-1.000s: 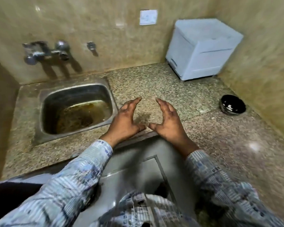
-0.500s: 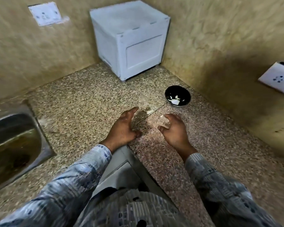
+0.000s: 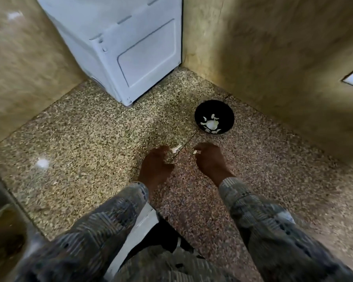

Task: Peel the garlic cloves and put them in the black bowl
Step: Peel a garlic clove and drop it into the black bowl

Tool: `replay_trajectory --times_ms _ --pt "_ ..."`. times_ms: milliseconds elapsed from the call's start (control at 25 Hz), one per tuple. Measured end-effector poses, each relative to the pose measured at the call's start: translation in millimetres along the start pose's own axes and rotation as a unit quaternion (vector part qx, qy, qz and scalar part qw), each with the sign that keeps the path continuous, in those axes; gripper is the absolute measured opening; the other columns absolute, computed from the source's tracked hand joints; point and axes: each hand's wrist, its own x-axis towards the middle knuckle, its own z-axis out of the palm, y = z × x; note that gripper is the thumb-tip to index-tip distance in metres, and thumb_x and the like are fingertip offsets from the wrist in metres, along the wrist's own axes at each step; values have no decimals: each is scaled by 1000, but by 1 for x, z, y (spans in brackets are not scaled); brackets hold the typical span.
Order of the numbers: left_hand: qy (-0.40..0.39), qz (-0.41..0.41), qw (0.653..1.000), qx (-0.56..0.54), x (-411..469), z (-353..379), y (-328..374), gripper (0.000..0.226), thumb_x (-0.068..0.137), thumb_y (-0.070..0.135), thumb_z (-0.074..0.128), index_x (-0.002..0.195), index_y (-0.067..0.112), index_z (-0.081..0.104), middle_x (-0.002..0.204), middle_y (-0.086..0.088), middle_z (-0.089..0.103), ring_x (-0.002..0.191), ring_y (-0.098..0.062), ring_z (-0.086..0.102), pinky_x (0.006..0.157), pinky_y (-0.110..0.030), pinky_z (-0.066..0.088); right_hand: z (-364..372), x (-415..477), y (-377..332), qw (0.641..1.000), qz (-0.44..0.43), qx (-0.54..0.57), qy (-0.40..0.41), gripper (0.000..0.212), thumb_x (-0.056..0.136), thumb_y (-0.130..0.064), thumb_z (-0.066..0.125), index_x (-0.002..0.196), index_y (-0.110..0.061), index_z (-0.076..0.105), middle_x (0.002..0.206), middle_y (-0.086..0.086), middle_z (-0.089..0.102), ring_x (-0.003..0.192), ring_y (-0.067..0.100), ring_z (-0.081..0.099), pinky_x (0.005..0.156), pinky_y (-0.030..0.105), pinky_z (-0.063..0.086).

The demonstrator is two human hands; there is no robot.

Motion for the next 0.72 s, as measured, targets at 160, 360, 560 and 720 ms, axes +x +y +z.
replay_trajectory --times_ms 160,360,560,720 --pt "8 -10 999 36 45 11 -1 62 73 30 73 133 19 62 117 -9 67 108 -27 65 93 -34 52 22 15 -1 993 -14 -107 -37 36 94 -3 50 124 -14 67 129 11 58 119 33 55 95 42 52" --pt "-13 41 995 88 84 19 -5 35 77 27 74 111 20 75 102 -6 74 95 -26 69 83 -36 56 39 9 9 992 23 -127 8 28 92 -9 53 117 -15 64 114 10 58 108 33 55 76 44 56" --pt "-93 -64 987 -113 94 15 -15 25 80 14 83 104 12 78 96 -5 78 86 -17 73 84 -35 60 35 12 5 997 59 -46 26 12 95 -8 55 106 -12 57 102 10 60 92 32 60 65 34 42" --pt "-148 -147 912 -353 86 4 -9 11 89 -4 72 99 1 73 87 -15 76 83 -29 72 82 -43 60 -2 27 -27 975 89 113 172 6 100 -18 58 98 -15 64 77 2 64 67 20 55 58 29 34"
